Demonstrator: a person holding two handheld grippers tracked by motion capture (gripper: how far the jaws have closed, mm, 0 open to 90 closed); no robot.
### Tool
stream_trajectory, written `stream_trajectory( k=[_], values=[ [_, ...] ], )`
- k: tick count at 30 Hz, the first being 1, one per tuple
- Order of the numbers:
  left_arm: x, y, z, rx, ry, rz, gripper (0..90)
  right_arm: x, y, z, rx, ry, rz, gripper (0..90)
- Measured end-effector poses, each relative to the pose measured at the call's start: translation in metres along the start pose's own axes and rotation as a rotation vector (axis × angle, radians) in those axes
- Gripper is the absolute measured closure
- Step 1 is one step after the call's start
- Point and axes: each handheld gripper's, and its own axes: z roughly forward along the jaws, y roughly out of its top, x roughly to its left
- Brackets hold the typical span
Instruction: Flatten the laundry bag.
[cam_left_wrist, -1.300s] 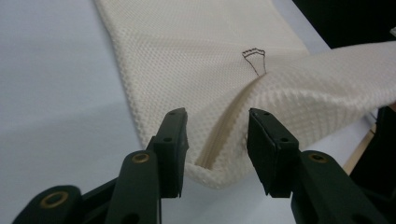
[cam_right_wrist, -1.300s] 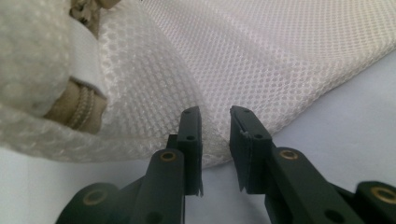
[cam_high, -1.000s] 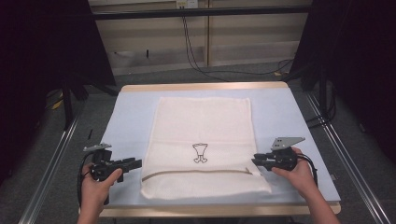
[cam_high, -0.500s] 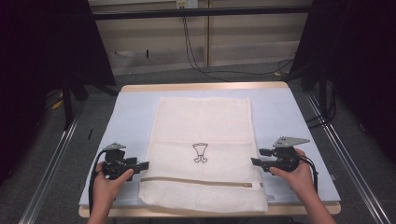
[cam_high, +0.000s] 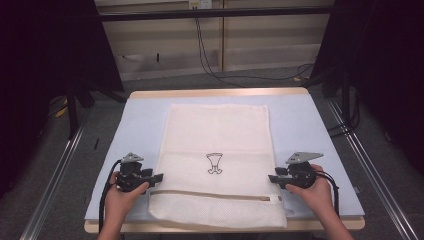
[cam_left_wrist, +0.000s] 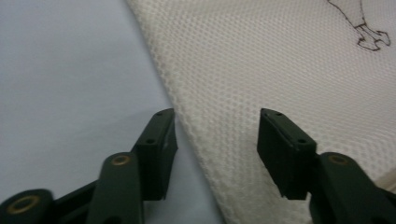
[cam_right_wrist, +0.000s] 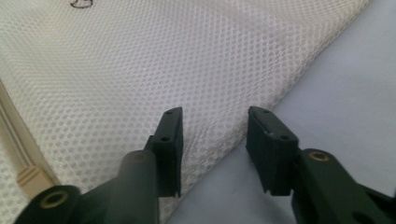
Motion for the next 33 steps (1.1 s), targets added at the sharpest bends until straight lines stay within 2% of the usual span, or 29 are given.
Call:
stream_trajectory(
  k=[1, 3, 5, 7, 8, 9, 11, 15, 18, 20, 25, 33],
  values=[
    [-0.002, 0.000, 0.001, -0.007, 0.001, -0.009, 50.5, 0.000, 0.000, 0.000, -0.002, -0.004, 0.013, 63.0],
    [-0.003, 0.001, 0.001, 0.004, 0.022, 0.001, 53.9, 0.000, 0.000, 0.000, -0.002, 0.000, 0.023, 70.1],
    [-0.001, -0.001, 0.001, -0.019, 0.034, -0.041, 60.0, -0.001, 0.001, 0.000, 0.001, 0.006, 0.041, 77.1],
    [0.001, -0.002, 0.001, -0.022, 0.032, -0.061, 65.2, 0.000, 0.002, 0.001, -0.002, 0.004, 0.045, 81.9],
    [0.001, -0.002, 0.001, -0.022, 0.039, -0.056, 67.5, 0.001, 0.003, 0.001, -0.007, 0.002, 0.048, 83.7],
    [0.001, -0.001, 0.000, -0.013, 0.044, -0.050, 68.8, 0.001, 0.004, 0.001, -0.005, 0.000, 0.055, 84.6],
    [-0.001, 0.001, 0.001, -0.001, 0.082, -0.029, 73.8, 0.000, 0.006, 0.002, -0.004, -0.001, 0.061, 85.5],
    [-0.003, 0.004, 0.003, 0.017, 0.069, -0.048, 84.7, -0.001, 0.008, 0.004, -0.010, -0.008, 0.077, 86.2],
    [-0.001, 0.005, 0.004, 0.006, 0.055, -0.083, 87.2, -0.004, 0.010, 0.005, -0.018, -0.010, 0.085, 86.7],
    [0.001, 0.006, 0.004, 0.008, 0.059, -0.075, 87.6, -0.005, 0.012, 0.005, -0.022, -0.018, 0.090, 86.9],
    [0.005, 0.010, 0.006, -0.019, 0.076, -0.094, 87.7, -0.010, 0.018, 0.008, -0.043, -0.035, 0.081, 86.9],
    [0.013, 0.011, 0.006, -0.036, 0.067, -0.124, 87.6, -0.015, 0.024, 0.019, -0.046, -0.054, 0.070, 86.9]
  ],
)
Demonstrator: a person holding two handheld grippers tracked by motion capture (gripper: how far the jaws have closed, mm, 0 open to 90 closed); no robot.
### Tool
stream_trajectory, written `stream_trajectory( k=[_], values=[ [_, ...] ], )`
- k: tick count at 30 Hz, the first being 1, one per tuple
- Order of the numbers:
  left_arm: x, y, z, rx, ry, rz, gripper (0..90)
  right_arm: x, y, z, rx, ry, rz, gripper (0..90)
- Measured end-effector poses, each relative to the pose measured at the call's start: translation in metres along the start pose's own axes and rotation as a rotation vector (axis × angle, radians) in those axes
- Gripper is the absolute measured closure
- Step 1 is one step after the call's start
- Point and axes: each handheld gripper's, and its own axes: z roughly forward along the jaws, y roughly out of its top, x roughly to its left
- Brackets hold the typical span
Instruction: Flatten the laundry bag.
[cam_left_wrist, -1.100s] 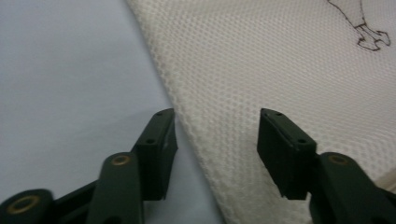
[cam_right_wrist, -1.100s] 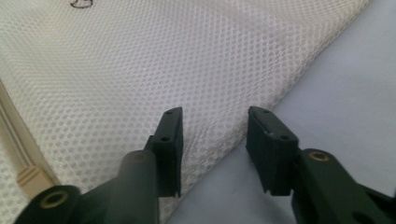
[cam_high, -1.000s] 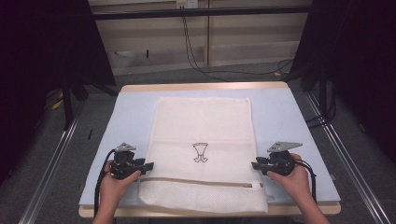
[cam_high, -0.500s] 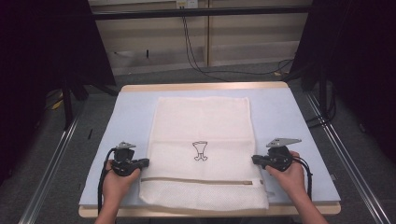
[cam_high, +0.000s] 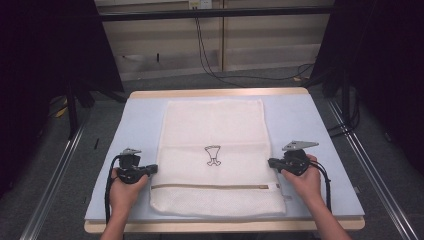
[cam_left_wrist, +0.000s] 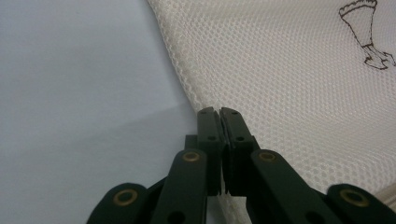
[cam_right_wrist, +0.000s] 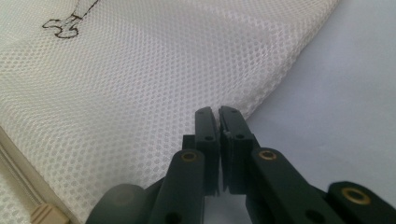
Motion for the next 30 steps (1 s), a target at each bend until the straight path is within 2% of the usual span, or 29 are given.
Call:
stream_trajectory(
  k=[4, 7, 9, 15, 18, 22, 23, 27, 30],
  values=[
    [0.000, 0.001, -0.001, -0.005, -0.002, -0.005, 87.6, 0.001, 0.002, 0.001, 0.007, -0.012, -0.017, 86.9],
    [0.002, 0.000, -0.001, -0.022, 0.010, -0.017, 87.7, 0.000, 0.002, 0.003, -0.017, -0.014, -0.026, 86.8],
    [0.003, 0.001, -0.001, -0.022, 0.016, -0.009, 87.6, 0.001, 0.003, 0.004, -0.020, -0.020, -0.018, 86.9],
    [0.007, 0.001, 0.000, -0.013, 0.015, -0.010, 87.4, 0.002, 0.004, 0.007, -0.021, -0.025, -0.048, 86.3],
    [0.006, 0.002, 0.000, -0.015, 0.013, -0.023, 85.5, 0.003, 0.004, 0.006, -0.032, -0.025, -0.040, 82.1],
    [0.006, 0.003, -0.004, -0.022, 0.012, -0.025, 75.5, 0.001, 0.004, -0.001, -0.048, -0.022, -0.039, 68.7],
    [0.005, 0.004, -0.006, -0.039, 0.006, -0.037, 71.9, 0.001, 0.004, -0.003, -0.058, -0.022, -0.028, 64.4],
    [0.000, 0.006, -0.010, -0.067, -0.015, -0.035, 55.8, 0.000, 0.003, -0.012, -0.076, -0.017, -0.024, 57.7],
    [-0.004, 0.007, -0.012, -0.075, -0.034, -0.025, 49.3, 0.003, 0.003, -0.016, -0.080, -0.004, -0.039, 53.6]
  ],
)
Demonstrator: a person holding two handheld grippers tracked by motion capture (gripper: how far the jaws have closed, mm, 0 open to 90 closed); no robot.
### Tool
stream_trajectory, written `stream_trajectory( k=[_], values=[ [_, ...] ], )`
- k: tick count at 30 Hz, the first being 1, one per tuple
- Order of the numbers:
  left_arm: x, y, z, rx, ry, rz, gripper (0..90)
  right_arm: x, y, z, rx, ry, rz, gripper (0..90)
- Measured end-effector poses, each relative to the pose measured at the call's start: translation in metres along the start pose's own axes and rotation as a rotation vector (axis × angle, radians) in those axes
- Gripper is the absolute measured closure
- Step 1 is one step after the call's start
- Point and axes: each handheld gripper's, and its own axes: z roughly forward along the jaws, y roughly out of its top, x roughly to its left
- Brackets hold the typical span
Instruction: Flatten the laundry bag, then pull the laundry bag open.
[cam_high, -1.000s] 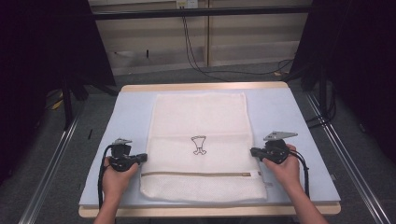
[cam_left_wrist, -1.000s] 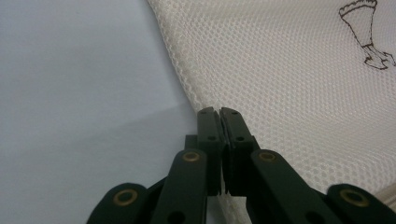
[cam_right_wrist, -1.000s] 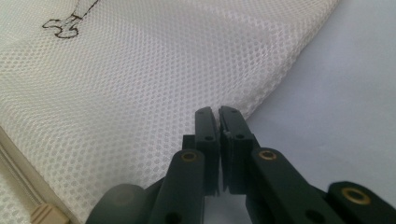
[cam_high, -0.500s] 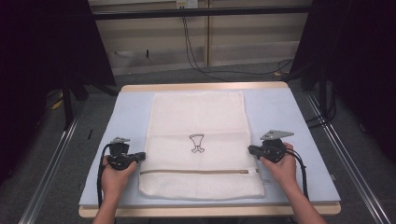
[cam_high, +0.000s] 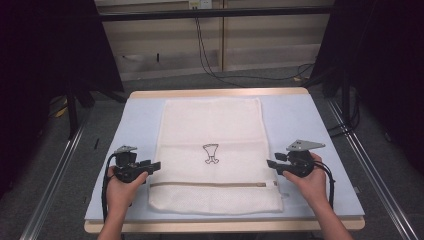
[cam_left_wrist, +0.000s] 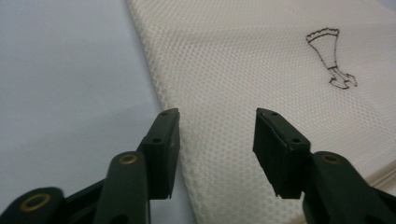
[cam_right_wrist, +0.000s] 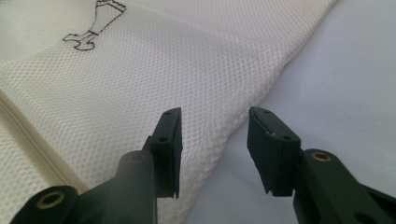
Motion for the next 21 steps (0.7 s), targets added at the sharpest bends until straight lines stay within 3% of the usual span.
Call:
stream_trajectory(
  k=[4, 7, 12, 14, 18, 21],
  values=[
    [-0.010, 0.005, -0.003, -0.017, -0.018, 0.018, 42.6, 0.003, -0.001, -0.007, -0.022, 0.009, -0.025, 49.2],
    [-0.019, 0.008, -0.004, -0.023, -0.038, 0.040, 40.6, 0.005, -0.002, -0.011, -0.027, 0.019, -0.044, 52.9],
    [-0.033, 0.011, 0.000, -0.010, -0.089, 0.042, 43.0, 0.008, -0.005, -0.019, -0.039, 0.029, -0.060, 71.9],
    [-0.041, 0.012, 0.003, 0.010, -0.109, 0.040, 46.0, 0.010, -0.005, -0.021, -0.039, 0.053, -0.045, 79.6],
    [-0.054, 0.013, 0.009, 0.035, -0.141, 0.038, 52.6, 0.012, -0.009, -0.024, -0.039, 0.061, -0.063, 89.3],
    [-0.066, 0.015, 0.013, 0.048, -0.169, 0.034, 55.7, 0.014, -0.013, -0.027, -0.033, 0.071, -0.063, 90.0]
  ],
)
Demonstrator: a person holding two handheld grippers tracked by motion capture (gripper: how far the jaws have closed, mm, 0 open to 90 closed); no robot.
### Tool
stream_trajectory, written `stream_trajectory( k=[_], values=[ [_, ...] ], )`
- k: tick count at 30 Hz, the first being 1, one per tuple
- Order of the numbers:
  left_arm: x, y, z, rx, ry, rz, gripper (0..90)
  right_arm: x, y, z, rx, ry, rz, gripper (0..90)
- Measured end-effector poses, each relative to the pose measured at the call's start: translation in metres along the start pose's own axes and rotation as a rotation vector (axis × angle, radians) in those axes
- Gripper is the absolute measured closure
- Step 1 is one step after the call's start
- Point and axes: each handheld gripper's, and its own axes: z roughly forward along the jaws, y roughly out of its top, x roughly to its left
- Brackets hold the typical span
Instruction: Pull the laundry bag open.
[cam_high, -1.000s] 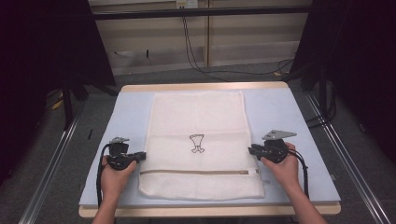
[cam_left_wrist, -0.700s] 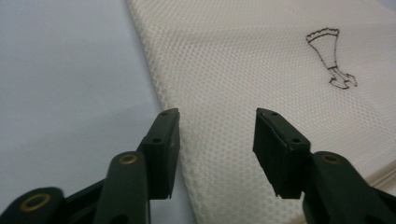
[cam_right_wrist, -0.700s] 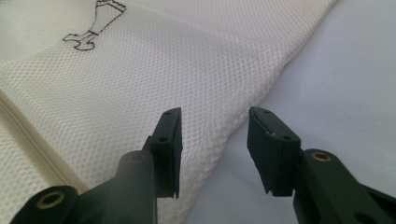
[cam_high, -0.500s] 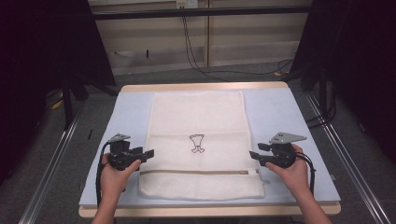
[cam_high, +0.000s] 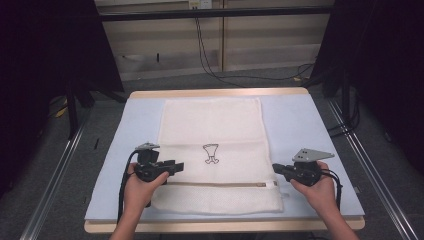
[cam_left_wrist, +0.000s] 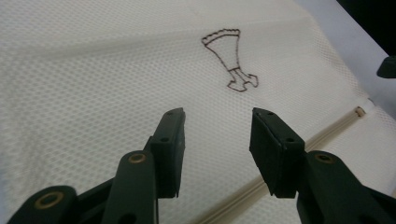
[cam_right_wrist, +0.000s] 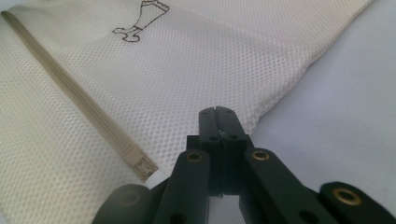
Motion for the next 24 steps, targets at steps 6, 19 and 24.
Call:
stream_trajectory(
  k=[6, 19, 24],
  values=[
    [-0.020, 0.006, 0.016, 0.047, -0.042, 0.010, 62.1, 0.008, -0.008, 0.001, 0.013, 0.024, -0.026, 90.0],
    [-0.058, 0.006, 0.052, 0.086, -0.117, 0.013, 60.8, 0.011, -0.015, 0.001, 0.018, 0.017, -0.051, 90.0],
    [-0.072, 0.007, 0.066, 0.118, -0.147, 0.020, 62.5, 0.010, -0.018, 0.001, 0.021, 0.005, -0.057, 90.0]
  ],
)
